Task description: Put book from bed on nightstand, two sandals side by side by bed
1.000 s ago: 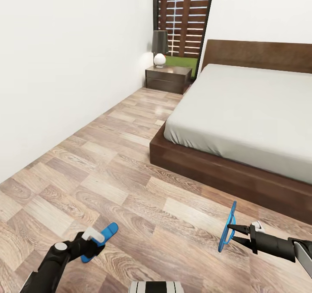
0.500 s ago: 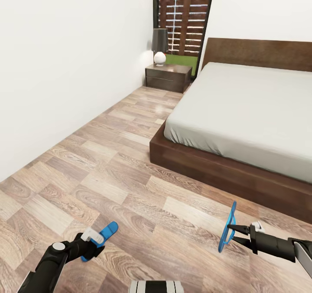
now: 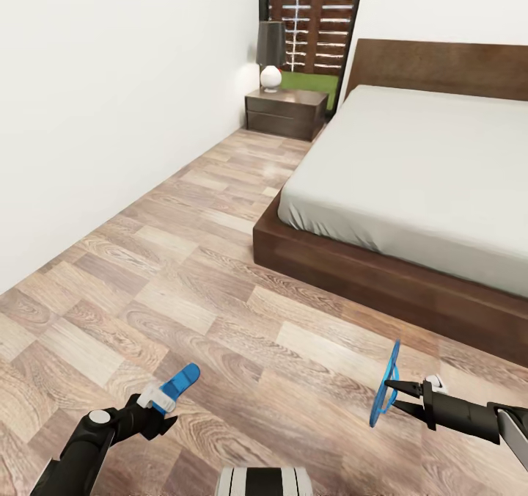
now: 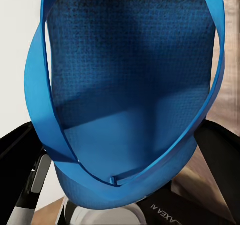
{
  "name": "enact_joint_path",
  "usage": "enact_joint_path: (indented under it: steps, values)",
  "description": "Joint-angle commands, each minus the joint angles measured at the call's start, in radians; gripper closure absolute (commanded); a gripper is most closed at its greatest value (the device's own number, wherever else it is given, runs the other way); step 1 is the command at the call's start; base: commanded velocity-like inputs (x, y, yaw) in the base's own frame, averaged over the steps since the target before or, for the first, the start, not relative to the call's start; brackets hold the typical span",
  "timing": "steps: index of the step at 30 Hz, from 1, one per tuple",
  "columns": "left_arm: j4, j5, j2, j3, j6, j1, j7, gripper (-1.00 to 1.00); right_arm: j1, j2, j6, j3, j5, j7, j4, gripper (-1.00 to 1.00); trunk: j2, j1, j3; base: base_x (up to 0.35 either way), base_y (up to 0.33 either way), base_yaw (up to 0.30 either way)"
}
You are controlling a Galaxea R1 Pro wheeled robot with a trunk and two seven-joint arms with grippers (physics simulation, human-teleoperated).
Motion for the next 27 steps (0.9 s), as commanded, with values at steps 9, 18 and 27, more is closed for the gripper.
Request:
enact_joint_path:
  steps: [9, 18, 27]
  values:
    - [-0.011, -0.004, 0.0, 0.002, 0.005, 0.0, -0.007, -1.0, -0.001, 0.0, 0.004, -0.001, 0.0, 0.003, -0.001, 1.0, -0.002, 0.002, -0.024, 0.0, 0.0, 0.0]
    - [-0.026, -0.004, -0.001, 0.003, 0.005, 0.0, -0.007, -1.0, -0.001, 0.0, 0.004, -0.001, 0.0, 0.003, -0.001, 1.0, -0.002, 0.002, -0.024, 0.046, 0.065, 0.0]
    - [-0.026, -0.002, -0.002, 0.003, 0.005, 0.0, -0.007, -1.0, -0.001, 0.0, 0.004, -0.001, 0.0, 0.003, 0.0, 1.0, -0.002, 0.002, -0.024, 0.086, 0.073, 0.0]
